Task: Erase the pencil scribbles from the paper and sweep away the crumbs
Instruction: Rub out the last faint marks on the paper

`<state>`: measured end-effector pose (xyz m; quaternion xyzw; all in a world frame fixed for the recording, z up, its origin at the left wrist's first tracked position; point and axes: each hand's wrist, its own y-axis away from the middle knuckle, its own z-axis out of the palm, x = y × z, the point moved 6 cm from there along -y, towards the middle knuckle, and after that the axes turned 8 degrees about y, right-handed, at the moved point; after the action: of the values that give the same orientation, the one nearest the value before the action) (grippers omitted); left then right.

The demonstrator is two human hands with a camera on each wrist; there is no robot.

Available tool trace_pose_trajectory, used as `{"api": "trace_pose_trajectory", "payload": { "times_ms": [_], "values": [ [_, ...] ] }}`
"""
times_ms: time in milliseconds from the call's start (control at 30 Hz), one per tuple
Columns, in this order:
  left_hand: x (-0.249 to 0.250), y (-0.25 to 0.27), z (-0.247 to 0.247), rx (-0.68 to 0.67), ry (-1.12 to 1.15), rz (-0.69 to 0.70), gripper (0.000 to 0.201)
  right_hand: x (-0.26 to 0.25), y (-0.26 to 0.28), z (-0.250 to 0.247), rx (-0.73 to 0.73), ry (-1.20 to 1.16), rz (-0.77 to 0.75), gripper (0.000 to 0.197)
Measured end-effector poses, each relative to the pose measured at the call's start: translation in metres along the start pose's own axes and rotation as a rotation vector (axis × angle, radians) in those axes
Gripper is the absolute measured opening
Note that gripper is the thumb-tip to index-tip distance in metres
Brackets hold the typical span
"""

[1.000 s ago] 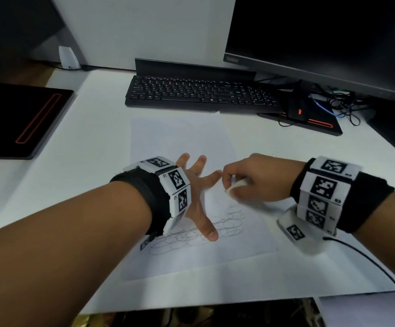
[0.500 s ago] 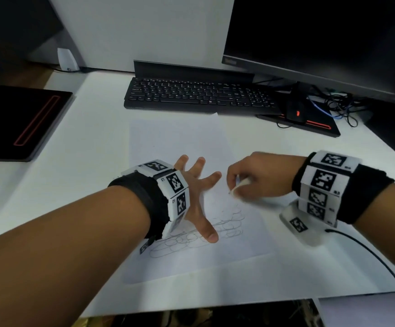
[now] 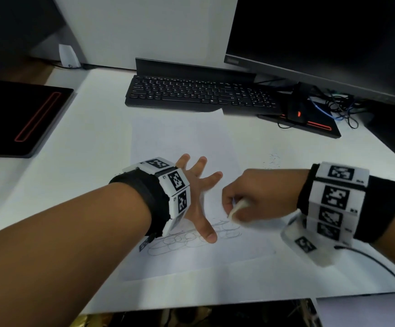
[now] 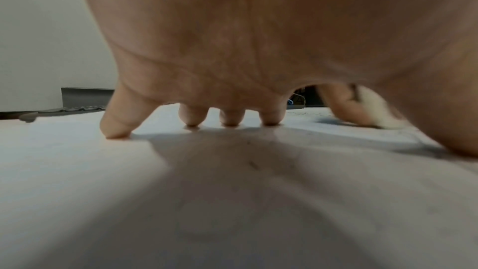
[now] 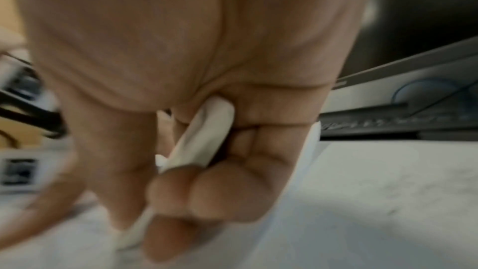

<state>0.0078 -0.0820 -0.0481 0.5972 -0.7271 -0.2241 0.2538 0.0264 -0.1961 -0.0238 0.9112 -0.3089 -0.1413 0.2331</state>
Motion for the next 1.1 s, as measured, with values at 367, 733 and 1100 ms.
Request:
{"api": "trace_pose_trajectory", "payload": {
  "times_ms": [367, 733, 1100],
  "values": [
    [0.000, -0.001, 0.000, 0.028, 0.022, 0.012, 0.129, 0.027, 0.004, -0.009, 0.012, -0.017, 0.149, 0.005],
    [0.002, -0.005, -0.002, 0.007, 0.010, 0.021, 0.121, 0.035, -0.001, -0.023, 0.091, 0.027, 0.222, 0.011],
    [0.003, -0.007, 0.001, 0.002, 0.009, 0.013, 0.118, -0.002, -0.012, -0.014, 0.098, 0.019, 0.100, 0.009]
  ]
}}
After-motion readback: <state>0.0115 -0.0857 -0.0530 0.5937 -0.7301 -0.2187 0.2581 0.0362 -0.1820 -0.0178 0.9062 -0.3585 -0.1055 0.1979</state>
